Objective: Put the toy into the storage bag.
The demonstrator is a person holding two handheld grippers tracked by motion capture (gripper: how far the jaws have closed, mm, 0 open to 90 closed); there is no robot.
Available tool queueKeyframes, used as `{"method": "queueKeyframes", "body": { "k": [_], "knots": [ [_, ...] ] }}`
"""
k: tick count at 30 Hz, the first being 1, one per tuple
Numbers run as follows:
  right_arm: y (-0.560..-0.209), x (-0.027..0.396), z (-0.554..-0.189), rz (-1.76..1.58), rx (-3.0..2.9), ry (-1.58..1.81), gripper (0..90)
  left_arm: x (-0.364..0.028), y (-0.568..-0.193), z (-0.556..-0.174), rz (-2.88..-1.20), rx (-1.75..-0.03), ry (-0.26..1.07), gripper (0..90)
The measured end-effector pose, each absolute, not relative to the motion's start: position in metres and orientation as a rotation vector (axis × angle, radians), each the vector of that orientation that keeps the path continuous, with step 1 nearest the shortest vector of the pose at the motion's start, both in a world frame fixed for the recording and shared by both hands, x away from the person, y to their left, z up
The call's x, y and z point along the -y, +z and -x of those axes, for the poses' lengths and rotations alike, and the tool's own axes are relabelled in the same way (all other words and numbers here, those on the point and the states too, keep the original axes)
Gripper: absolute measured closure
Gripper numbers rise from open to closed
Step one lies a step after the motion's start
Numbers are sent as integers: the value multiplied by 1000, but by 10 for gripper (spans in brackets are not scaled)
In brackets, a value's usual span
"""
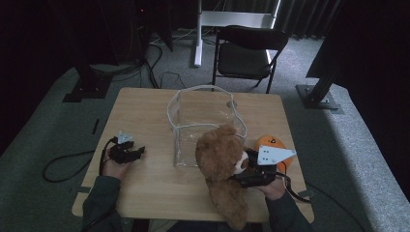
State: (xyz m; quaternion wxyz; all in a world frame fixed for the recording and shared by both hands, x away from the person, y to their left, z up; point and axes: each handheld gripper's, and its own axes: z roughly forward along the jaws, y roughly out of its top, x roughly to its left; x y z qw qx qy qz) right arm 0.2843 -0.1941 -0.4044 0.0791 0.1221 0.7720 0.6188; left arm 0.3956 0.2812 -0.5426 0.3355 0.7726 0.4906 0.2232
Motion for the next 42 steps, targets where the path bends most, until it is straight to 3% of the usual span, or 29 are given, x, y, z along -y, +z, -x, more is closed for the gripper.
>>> {"method": "queueKeyframes", "body": {
  "k": [42],
  "knots": [
    [-376,217,-282,-384,-2170,1895,385,-277,-543,-396,-2021,-1289,577,363]
  ]
}}
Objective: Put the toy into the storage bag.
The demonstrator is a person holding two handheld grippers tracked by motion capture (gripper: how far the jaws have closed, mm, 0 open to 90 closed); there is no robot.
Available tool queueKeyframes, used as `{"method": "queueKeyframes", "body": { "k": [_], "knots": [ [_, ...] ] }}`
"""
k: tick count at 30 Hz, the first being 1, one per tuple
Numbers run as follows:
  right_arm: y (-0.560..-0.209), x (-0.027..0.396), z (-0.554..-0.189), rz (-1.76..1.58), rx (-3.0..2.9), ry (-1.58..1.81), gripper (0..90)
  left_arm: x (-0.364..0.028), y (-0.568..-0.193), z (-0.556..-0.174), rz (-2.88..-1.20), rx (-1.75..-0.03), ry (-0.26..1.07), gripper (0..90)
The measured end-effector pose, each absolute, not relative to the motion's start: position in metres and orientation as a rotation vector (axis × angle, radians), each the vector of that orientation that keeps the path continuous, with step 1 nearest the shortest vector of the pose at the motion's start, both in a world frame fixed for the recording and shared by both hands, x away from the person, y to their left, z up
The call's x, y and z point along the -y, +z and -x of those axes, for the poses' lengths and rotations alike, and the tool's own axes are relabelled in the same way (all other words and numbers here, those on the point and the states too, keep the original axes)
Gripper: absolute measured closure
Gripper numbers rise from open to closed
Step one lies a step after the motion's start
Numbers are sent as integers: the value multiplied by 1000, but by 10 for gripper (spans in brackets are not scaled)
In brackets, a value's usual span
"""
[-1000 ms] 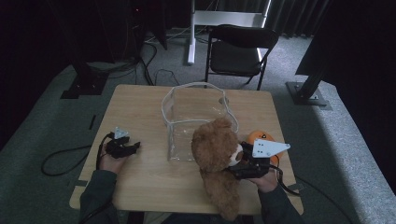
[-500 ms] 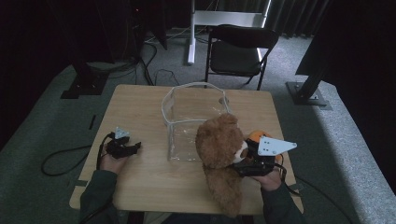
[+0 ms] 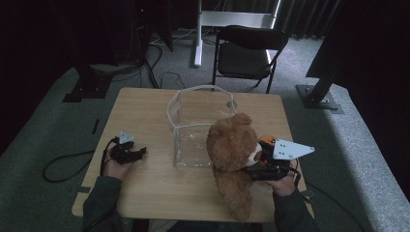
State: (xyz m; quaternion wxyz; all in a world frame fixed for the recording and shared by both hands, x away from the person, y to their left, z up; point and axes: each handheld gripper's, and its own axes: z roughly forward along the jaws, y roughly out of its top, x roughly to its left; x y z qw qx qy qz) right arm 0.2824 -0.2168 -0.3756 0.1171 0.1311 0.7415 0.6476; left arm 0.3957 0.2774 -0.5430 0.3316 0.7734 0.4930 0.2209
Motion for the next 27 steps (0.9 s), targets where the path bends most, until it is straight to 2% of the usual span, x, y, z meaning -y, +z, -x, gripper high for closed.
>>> {"method": "queueKeyframes", "body": {
  "k": [27],
  "knots": [
    [-355,228,-285,-386,-2103,1891,385,-277,-543,-396,-2022,-1290,578,360]
  ]
}}
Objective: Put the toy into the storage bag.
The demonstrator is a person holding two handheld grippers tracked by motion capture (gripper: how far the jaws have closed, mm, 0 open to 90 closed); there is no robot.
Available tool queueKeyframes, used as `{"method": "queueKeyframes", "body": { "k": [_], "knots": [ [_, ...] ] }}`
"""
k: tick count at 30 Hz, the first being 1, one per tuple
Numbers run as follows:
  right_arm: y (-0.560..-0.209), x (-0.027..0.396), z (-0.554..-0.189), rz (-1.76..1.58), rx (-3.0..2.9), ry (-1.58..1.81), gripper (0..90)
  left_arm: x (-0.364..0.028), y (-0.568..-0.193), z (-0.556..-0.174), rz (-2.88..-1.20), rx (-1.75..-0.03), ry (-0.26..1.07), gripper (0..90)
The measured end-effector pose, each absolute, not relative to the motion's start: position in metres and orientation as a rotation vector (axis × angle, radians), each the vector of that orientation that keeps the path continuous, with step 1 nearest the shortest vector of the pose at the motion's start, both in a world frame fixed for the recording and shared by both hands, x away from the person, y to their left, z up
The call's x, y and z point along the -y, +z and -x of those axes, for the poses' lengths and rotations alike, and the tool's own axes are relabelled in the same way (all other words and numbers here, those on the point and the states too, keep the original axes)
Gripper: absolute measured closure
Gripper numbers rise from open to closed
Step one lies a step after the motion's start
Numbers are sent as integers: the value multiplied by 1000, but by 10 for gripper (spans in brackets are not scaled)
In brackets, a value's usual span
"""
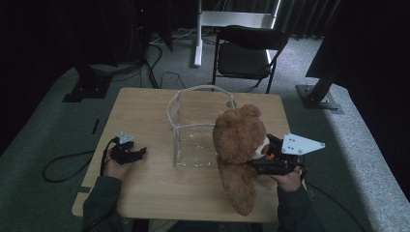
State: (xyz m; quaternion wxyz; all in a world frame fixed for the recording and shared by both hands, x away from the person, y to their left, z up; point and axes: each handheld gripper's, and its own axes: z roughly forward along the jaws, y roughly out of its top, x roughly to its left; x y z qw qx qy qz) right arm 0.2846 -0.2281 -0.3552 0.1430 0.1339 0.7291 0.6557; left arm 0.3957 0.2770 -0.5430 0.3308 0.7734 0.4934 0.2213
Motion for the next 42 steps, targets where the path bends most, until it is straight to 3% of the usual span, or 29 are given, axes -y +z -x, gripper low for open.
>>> {"method": "queueKeyframes", "body": {
  "k": [42],
  "knots": [
    [-314,257,-298,-406,-1959,1899,386,-277,-543,-396,-2022,-1291,578,359]
  ]
}}
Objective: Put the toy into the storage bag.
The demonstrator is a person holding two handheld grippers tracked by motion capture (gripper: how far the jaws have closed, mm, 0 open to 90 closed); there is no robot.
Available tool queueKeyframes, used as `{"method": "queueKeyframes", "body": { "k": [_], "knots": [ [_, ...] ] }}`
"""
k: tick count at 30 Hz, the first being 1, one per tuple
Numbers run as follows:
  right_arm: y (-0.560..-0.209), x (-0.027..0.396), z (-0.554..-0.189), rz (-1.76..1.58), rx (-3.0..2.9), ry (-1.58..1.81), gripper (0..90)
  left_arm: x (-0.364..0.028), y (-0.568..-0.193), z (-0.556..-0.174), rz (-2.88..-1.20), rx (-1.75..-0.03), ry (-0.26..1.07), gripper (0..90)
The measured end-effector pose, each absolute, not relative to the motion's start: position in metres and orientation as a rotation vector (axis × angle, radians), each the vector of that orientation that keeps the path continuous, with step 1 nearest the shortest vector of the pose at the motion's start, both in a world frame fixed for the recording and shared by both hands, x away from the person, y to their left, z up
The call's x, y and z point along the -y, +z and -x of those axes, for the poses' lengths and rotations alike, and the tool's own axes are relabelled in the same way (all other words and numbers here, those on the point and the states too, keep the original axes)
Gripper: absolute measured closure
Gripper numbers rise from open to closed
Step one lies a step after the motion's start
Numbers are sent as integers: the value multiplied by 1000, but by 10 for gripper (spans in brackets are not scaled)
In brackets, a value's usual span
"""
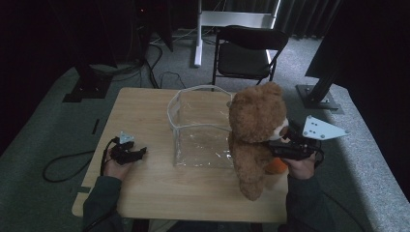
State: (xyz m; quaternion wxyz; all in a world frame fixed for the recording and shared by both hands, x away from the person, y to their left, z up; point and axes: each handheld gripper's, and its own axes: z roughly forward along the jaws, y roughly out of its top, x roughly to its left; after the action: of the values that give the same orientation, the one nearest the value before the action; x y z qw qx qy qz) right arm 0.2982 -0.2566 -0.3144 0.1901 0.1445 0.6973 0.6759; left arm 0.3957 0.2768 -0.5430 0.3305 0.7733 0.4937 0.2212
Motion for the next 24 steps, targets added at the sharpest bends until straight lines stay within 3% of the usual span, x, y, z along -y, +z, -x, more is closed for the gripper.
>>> {"method": "queueKeyframes", "body": {
  "k": [24],
  "knots": [
    [-289,267,-312,-407,-1891,1884,386,-277,-543,-396,-2023,-1291,579,359]
  ]
}}
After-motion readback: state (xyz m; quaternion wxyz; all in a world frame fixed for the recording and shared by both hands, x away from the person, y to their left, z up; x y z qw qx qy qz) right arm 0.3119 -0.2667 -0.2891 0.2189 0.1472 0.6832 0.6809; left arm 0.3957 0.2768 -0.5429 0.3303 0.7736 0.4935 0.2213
